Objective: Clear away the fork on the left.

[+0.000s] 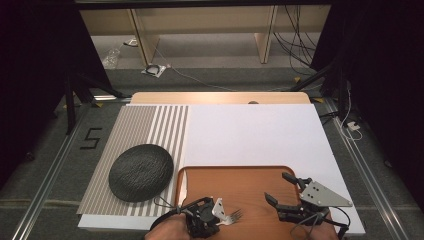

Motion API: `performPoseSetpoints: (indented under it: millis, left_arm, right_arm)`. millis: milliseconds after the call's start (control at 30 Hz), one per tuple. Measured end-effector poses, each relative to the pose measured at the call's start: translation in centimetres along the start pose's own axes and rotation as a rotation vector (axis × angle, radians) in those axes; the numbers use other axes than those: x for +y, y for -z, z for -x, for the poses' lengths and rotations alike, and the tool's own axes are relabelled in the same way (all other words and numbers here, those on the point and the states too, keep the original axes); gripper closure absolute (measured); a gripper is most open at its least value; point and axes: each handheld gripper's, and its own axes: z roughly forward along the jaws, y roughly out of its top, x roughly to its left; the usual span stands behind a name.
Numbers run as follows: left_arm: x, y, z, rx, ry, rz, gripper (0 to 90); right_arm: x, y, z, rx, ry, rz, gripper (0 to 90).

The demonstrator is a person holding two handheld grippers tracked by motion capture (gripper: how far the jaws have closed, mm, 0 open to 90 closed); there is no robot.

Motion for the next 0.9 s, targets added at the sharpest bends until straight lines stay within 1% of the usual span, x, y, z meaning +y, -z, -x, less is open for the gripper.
performPoseSetpoints:
  millis: [100,200,300,400,700,900]
  left_arm:
    - [-0.1,0.1,-0.3,0.005,-0.001,0.008,89.6]
    - [-0.2,0.1,-0.6,0.012,0.012,0.014,89.7]
    - [-0.3,0.2,-0.9,0.017,0.013,0.015,89.7]
    - [-0.5,0.3,-1.2,0.027,0.027,0.018,89.6]
    - [-0.8,0.6,-1.9,0.042,0.044,0.018,89.7]
    - [-1.2,0.8,-2.6,0.051,0.069,0.019,89.6]
  right_arm:
    - [0.0,0.0,0.0,-0.001,0.0,-0.005,19.9]
    - [0.0,0.0,0.0,-0.001,0.0,-0.004,19.9]
    - [0.0,0.0,0.0,-0.001,0.0,-0.003,19.9]
    - [0.0,0.0,0.0,-0.001,0.0,-0.004,19.9]
    - [0.0,0.0,0.0,-0.001,0.0,-0.003,19.9]
    - [0.0,0.1,0.0,-0.004,0.001,-0.008,19.9]
